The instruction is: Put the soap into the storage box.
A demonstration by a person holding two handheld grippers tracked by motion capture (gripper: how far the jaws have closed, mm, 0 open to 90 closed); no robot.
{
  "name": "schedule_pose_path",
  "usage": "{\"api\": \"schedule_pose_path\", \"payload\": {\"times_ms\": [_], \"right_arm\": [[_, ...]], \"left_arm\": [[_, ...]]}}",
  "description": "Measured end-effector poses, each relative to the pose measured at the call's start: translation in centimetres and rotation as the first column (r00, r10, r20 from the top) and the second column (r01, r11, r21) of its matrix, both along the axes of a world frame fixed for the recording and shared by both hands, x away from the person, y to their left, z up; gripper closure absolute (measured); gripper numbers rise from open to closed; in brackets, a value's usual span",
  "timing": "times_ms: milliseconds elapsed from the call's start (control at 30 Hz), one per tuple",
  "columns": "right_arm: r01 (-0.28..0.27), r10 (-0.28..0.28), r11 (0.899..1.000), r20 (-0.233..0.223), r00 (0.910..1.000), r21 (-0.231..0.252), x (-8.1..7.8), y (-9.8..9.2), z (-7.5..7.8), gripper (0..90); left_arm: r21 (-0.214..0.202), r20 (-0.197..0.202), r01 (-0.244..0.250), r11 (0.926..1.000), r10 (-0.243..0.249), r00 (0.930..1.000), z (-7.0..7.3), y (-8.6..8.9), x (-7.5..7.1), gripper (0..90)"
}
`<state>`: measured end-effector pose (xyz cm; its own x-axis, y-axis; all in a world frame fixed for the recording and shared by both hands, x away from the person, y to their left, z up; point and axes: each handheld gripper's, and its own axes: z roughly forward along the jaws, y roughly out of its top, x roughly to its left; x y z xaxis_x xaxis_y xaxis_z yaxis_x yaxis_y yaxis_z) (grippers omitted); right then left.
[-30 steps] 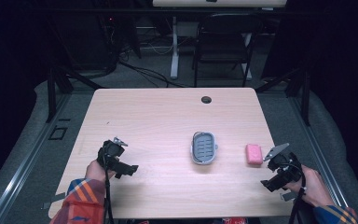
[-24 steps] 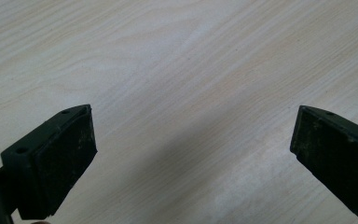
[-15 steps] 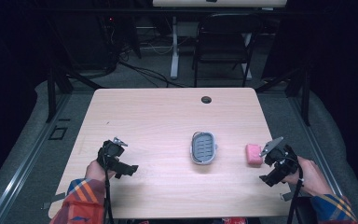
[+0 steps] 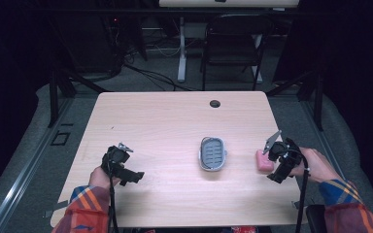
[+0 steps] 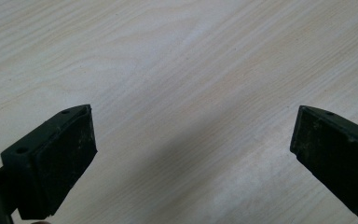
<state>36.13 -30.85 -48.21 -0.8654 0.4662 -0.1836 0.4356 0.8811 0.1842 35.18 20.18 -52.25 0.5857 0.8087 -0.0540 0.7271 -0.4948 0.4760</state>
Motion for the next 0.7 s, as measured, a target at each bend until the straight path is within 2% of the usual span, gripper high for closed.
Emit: {"api": "schedule_pose_path", "payload": {"times_ms": [67, 133, 200, 233, 267, 300, 400, 600, 700], "right_arm": [[-0.025, 0.024, 0.999, -0.014, 0.9996, -0.023, 0.5, 0.1, 0.2, 0.9], [-0.034, 0.034, 0.999, -0.025, 0.9991, -0.024, 1.0, 0.1, 0.3, 0.8], [-0.038, 0.037, 0.999, -0.043, 0.9984, -0.007, 1.4, 0.1, 0.3, 0.8], [-0.045, 0.044, 0.999, -0.046, 0.9980, -0.016, 1.7, 0.1, 0.3, 0.8], [-0.039, 0.040, 0.999, -0.051, 0.9979, 0.012, 1.8, 0.1, 0.2, 0.9], [-0.049, 0.049, 0.999, -0.063, 0.9968, -0.005, 2.0, 0.1, 0.3, 0.6], [-0.062, 0.060, 0.998, -0.084, 0.9947, -0.015, 2.4, 0.1, 0.2, 0.3], [-0.101, 0.096, 0.994, -0.124, 0.9876, -0.031, 3.3, 0.1, -0.7, 0.4], [-0.110, 0.105, 0.993, -0.128, 0.9862, -0.034, 3.8, 0.2, -1.3, 0.7]], "left_arm": [[-0.001, -0.002, 0.001, 1.0000, -0.001, 1.0000, 0.0, 0.0, 0.0, 0.2], [-0.001, -0.001, 0.001, 1.0000, -0.001, 1.0000, 0.0, 0.0, 0.0, 0.2], [-0.001, -0.003, 0.002, 1.0000, -0.002, 1.0000, 0.0, 0.0, 0.0, 0.2], [-0.001, -0.003, 0.002, 1.0000, -0.002, 1.0000, 0.0, 0.0, 0.0, 0.2], [-0.001, -0.002, 0.002, 1.0000, -0.002, 1.0000, 0.0, 0.0, 0.0, 0.2], [-0.001, -0.002, 0.002, 1.0000, -0.002, 1.0000, -0.1, 0.0, 0.0, 0.2], [0.001, -0.007, 0.008, 1.0000, -0.008, 0.9999, -0.1, -0.1, 0.0, 0.2], [0.001, -0.017, 0.014, 0.9999, -0.014, 0.9998, -0.1, -0.1, 0.1, 0.2], [0.000, -0.017, 0.012, 0.9999, -0.012, 0.9998, -0.2, -0.1, 0.1, 0.2]]}}
